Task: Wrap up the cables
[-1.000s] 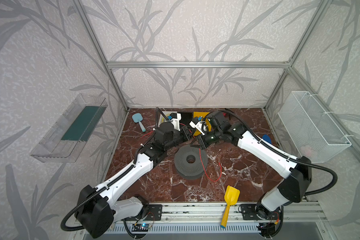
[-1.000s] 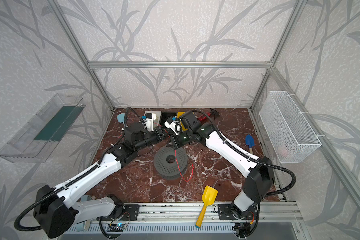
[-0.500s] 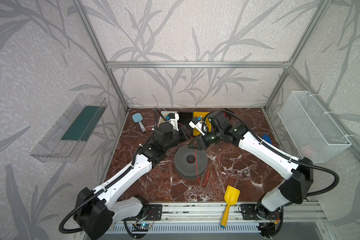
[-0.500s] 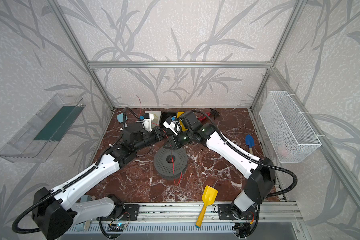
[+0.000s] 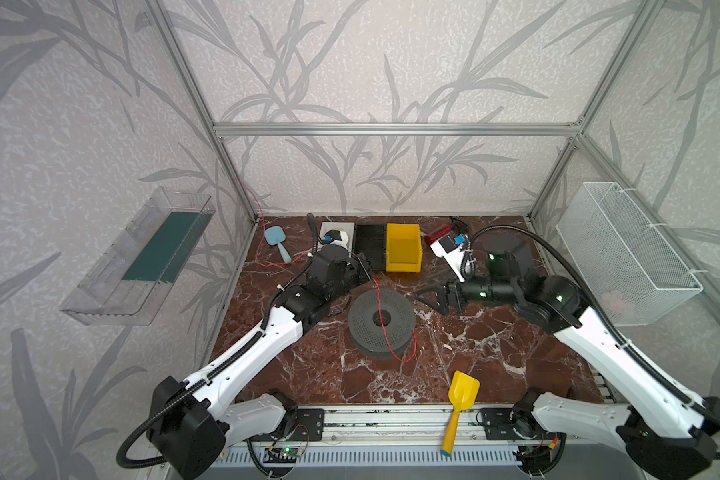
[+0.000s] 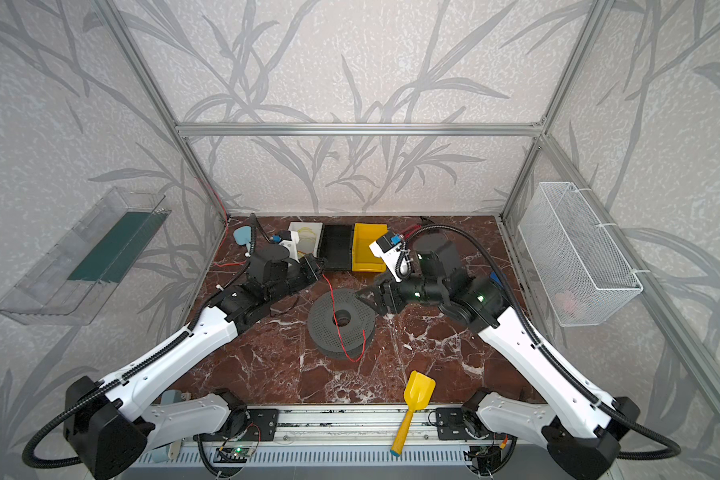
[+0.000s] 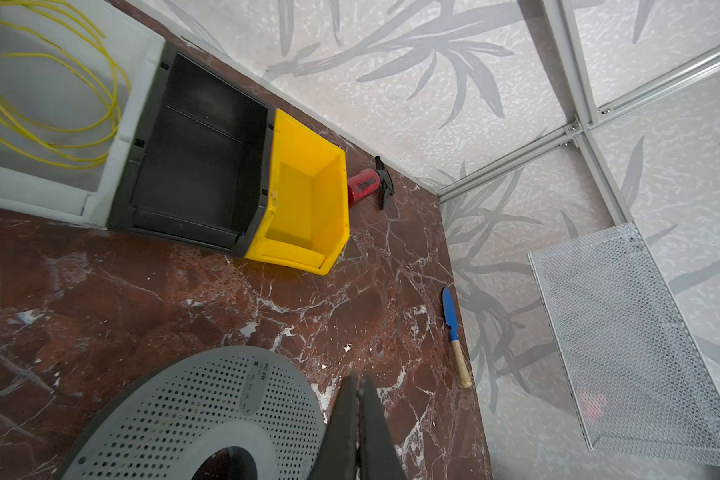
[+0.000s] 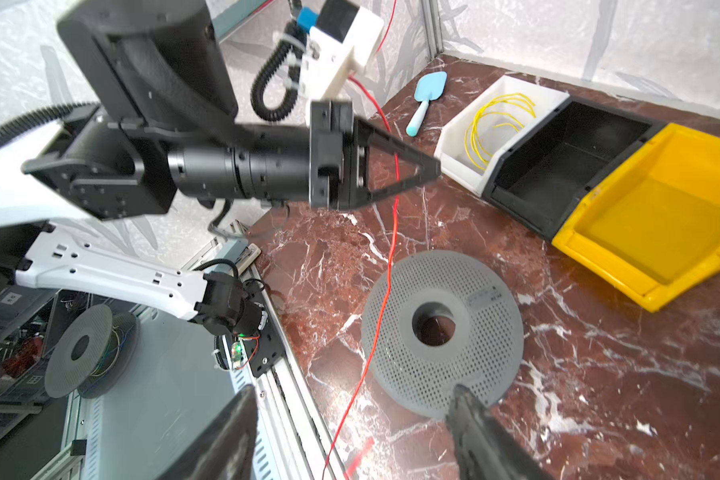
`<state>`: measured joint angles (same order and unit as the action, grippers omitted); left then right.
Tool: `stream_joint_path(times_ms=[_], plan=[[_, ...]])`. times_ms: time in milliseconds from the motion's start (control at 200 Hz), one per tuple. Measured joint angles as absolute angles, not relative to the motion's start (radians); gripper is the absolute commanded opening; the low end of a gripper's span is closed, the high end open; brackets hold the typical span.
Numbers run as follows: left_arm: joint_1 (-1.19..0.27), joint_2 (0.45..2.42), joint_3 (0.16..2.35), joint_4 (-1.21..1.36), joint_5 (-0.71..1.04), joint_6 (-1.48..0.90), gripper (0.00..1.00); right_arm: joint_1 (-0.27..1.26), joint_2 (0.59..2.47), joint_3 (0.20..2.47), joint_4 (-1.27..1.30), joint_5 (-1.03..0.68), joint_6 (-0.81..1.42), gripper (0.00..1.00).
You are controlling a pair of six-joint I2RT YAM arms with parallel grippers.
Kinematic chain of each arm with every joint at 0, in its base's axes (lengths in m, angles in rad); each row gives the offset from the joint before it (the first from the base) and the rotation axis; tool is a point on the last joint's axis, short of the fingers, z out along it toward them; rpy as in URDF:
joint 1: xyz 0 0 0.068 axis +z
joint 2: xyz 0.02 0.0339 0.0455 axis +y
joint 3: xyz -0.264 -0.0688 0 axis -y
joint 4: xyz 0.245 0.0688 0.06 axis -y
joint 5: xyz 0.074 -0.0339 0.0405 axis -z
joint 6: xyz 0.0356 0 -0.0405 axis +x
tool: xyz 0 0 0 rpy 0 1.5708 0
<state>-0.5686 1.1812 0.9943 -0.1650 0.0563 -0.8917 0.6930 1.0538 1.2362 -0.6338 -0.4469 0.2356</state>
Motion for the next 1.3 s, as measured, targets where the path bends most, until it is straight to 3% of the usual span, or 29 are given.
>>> stream_joint_path(times_ms=[300, 730, 1159, 1299], plan=[[-0.573, 1.217, 1.065, -0.217, 0.006, -0.936, 0.00, 0.728, 0.923, 0.915, -0.509, -0.397, 0.332, 0.78], [-0.583, 1.236, 1.081, -0.233, -0.003, -0.939, 0.00, 0.732, 1.039, 0.876, -0.331, -0.466, 0.431, 0.66], [-0.585, 1.247, 1.081, -0.232, -0.003, -0.942, 0.00, 0.756, 1.088, 0.840, -0.310, -0.526, 0.479, 0.38], [-0.585, 1.247, 1.081, -0.232, -0.003, -0.944, 0.00, 0.763, 1.089, 0.823, -0.306, -0.533, 0.490, 0.37]])
